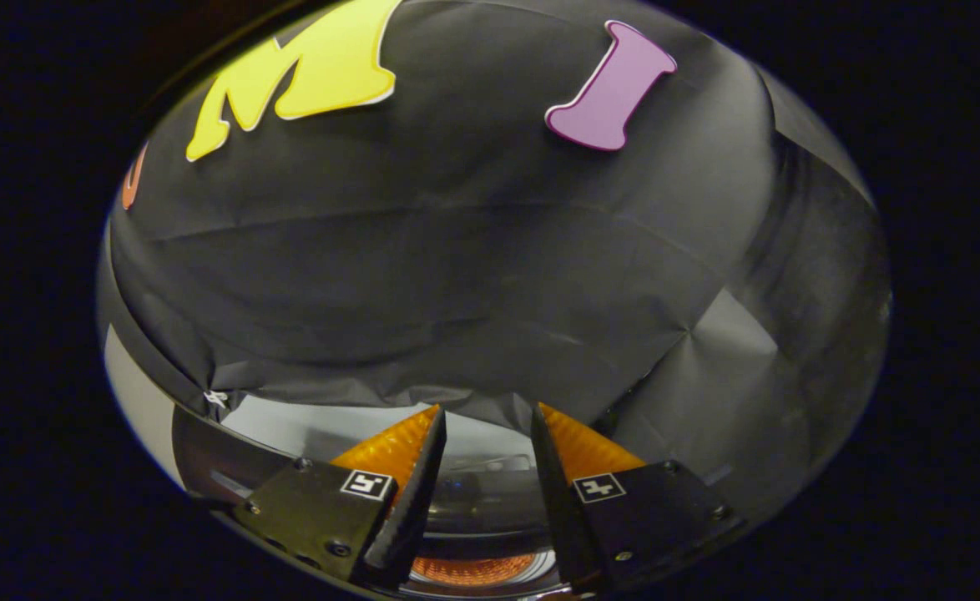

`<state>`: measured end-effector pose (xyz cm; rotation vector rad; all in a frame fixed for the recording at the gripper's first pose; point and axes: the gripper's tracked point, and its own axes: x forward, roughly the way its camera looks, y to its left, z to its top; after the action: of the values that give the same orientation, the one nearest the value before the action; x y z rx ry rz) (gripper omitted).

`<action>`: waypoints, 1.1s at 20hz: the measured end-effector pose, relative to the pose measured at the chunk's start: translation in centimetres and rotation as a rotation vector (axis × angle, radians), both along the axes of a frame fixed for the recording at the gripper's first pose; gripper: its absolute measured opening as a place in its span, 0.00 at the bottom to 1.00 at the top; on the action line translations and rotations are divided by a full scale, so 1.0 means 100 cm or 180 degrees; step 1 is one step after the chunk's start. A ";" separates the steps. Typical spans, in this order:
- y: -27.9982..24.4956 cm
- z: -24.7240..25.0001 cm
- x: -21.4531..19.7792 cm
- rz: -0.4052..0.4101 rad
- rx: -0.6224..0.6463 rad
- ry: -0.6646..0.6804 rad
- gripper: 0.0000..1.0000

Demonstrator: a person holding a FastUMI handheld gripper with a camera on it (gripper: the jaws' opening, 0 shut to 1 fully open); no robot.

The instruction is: Put the clothes into the washing machine and then close the washing machine lid.

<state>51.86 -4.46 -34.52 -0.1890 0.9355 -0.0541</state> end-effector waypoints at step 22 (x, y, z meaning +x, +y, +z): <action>0.007 -0.043 -0.060 -0.0194 0.0302 0.0613 0.66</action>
<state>45.88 -3.79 -38.80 -0.0784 1.1335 -0.0484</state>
